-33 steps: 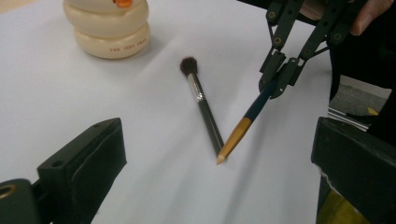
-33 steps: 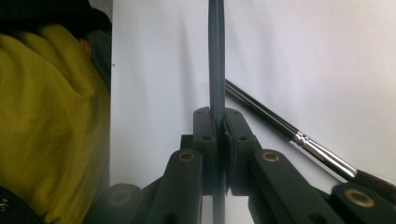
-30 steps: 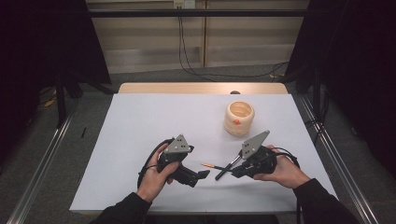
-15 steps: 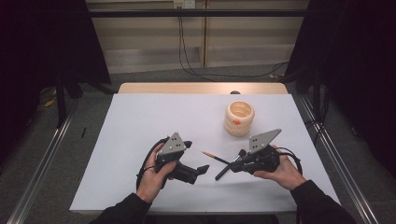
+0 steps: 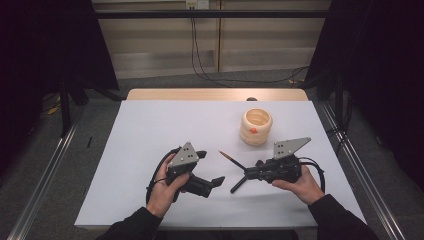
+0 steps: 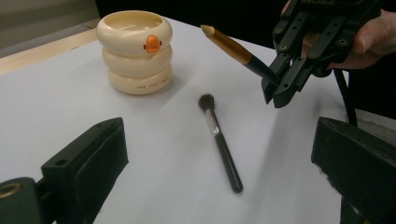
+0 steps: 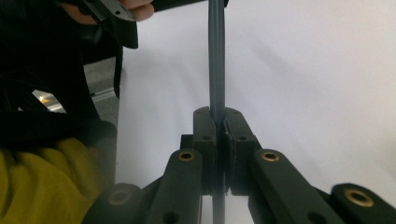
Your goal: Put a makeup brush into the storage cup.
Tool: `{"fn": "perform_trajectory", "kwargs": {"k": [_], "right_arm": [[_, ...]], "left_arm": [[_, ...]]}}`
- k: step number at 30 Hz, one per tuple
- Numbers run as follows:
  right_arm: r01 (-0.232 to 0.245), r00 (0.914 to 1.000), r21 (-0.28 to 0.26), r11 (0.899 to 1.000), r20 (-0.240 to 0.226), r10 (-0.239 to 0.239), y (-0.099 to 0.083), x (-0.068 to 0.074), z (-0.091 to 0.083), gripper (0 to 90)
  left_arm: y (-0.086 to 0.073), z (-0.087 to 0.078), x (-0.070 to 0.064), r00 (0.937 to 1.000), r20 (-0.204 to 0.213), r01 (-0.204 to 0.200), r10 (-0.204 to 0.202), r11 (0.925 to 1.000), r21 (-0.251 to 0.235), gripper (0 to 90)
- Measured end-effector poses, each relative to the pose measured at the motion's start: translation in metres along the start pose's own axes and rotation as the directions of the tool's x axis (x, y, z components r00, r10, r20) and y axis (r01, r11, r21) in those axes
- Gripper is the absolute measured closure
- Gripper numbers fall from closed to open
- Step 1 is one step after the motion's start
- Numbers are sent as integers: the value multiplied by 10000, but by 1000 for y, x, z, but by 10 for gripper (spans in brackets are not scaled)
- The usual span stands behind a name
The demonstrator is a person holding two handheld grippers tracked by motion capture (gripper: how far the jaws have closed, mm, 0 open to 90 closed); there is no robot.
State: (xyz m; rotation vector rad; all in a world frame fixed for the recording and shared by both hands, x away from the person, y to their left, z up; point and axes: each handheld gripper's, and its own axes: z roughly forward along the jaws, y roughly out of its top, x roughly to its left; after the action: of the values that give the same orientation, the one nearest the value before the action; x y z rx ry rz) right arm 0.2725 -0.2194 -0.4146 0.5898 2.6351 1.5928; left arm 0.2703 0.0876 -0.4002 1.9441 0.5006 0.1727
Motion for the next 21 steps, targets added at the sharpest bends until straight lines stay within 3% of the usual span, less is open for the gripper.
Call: {"fn": "perform_trajectory", "kwargs": {"k": [7,10,14,17,21], "right_arm": [[-53,9999,-843,9964,-114,43,0,1,0,848],[-79,9999,-1056,9944,-122,67,-1,2,1,848],[-144,9994,-1362,9906,-340,99,-2,2,2,848],[-64,9996,-1539,9881,-271,22,0,4,0,848],[-31,9997,-1691,9856,-236,-9,1,3,-4,848]], "left_arm": [[1,-1,-1,9999,-134,11,-12,10000,-39,33],[1,-1,-1,10000,25,69,-69,9995,-305,34],[2,-3,-2,9998,60,-183,186,9984,-538,35],[2,-3,-2,9997,232,34,-15,9965,-835,41],[3,-3,-2,10000,71,-23,30,9957,-930,58]]}}
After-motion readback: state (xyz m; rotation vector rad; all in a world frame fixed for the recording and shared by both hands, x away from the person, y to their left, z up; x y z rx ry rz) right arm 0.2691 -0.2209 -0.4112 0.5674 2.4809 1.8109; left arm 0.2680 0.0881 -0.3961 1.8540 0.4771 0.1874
